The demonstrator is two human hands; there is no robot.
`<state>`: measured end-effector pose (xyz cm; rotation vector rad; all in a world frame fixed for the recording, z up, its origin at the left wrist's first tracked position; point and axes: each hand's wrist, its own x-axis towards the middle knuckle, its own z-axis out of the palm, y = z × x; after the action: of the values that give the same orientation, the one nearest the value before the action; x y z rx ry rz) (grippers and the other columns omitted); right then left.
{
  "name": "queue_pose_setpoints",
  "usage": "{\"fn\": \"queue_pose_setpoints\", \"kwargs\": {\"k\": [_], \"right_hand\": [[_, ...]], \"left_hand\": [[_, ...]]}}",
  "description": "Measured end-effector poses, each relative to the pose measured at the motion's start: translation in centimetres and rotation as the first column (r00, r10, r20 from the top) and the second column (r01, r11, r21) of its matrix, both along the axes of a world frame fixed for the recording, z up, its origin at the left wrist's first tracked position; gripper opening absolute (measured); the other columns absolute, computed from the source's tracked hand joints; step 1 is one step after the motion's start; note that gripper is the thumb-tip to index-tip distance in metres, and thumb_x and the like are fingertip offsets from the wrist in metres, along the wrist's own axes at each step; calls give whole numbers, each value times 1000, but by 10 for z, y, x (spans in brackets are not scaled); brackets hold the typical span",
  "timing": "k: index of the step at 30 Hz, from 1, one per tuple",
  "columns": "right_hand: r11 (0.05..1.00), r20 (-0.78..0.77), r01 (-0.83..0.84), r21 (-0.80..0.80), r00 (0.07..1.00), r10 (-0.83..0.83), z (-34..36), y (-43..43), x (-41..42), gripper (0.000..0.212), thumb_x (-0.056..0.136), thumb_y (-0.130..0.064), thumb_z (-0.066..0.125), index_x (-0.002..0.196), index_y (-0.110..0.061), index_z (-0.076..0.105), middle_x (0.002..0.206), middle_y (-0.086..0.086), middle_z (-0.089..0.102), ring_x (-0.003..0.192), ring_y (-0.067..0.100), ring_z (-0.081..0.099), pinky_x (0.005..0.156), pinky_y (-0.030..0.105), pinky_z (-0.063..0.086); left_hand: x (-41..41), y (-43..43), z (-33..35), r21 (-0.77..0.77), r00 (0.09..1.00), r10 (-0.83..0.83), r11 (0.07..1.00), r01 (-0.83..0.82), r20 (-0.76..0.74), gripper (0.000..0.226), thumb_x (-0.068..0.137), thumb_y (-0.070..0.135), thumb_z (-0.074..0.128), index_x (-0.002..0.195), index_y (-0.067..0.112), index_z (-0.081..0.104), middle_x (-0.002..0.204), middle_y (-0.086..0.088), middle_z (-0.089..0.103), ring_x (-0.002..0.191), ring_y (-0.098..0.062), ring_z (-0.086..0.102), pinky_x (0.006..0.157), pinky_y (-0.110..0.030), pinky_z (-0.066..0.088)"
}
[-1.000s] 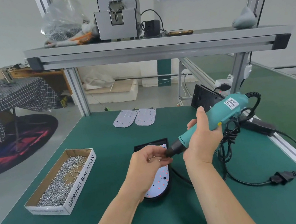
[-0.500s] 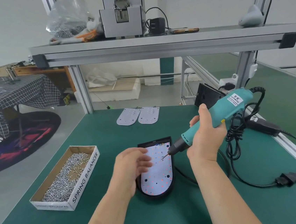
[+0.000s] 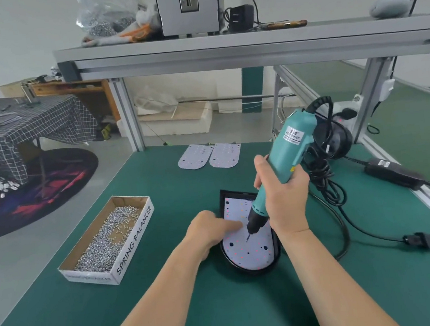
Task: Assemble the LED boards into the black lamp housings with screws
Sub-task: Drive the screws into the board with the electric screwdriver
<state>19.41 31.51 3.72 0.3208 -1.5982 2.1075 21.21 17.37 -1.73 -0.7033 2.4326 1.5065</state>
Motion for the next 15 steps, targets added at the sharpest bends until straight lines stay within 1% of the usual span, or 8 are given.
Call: {"fn": "queue_pose_setpoints", "kwargs": {"k": [2,3,4,5,7,8,11,15], "right_hand": [[1000,-4,-15,5,1000,15,-2,1,0,24,84,-31,73,73,-14,58,57,2,54,52,15,52,55,19,45],[1000,-3,-21,4,1000,21,-3,1,0,25,84,-31,73,74,-13,58,57,1,54,51,14,52,55,19,45],[1000,-1,-26,5,1000,26,-5,2,0,26,83,-31,73,74,-12,58,56,1,54,51,14,51,55,18,45],[999,2,-31,8,1000,31,-7,2,1,28,83,-32,73,74,-10,57,56,0,54,51,14,51,56,19,45],[999,8,-46,15,999,46,-11,2,2,33,82,-33,72,76,-5,56,56,0,53,52,15,50,57,20,45],[998,9,-54,19,999,54,-13,2,3,35,83,-33,72,77,-2,55,56,1,53,53,16,49,57,21,45],[997,6,-64,33,998,64,-16,1,3,36,84,-30,71,78,2,54,57,3,51,54,17,48,57,22,44],[997,14,-61,36,998,61,-16,0,5,37,84,-29,71,78,3,53,58,9,49,55,20,46,57,25,44]], "left_hand": [[-2,-1,-2,36,1000,2,999,-1,-9,41,71,33,85,95,4,69,96,-5,73,82,-24,66,72,-31,52],[-2,-1,-3,46,1000,3,999,-2,-8,40,71,31,85,98,5,71,99,-7,75,88,-25,70,82,-37,57],[-2,-1,-2,55,1000,1,999,-1,-4,40,70,30,86,99,6,72,99,-8,76,92,-27,72,89,-42,58],[-2,0,-2,64,1000,-1,998,1,1,42,68,30,86,100,6,73,99,-8,77,94,-28,72,93,-45,57],[-2,1,0,83,1000,-12,996,11,5,50,61,32,85,101,5,73,99,-9,77,96,-30,72,95,-47,56],[-2,1,0,87,1000,-15,996,15,6,49,62,31,85,101,5,73,100,-10,77,97,-30,72,96,-48,56],[-2,0,-3,81,1000,-17,997,17,10,37,73,25,84,102,5,73,100,-9,77,98,-29,72,97,-47,55],[-2,0,-4,80,1000,-14,997,14,7,38,74,26,84,103,4,72,103,-10,76,101,-30,71,99,-48,54]]}}
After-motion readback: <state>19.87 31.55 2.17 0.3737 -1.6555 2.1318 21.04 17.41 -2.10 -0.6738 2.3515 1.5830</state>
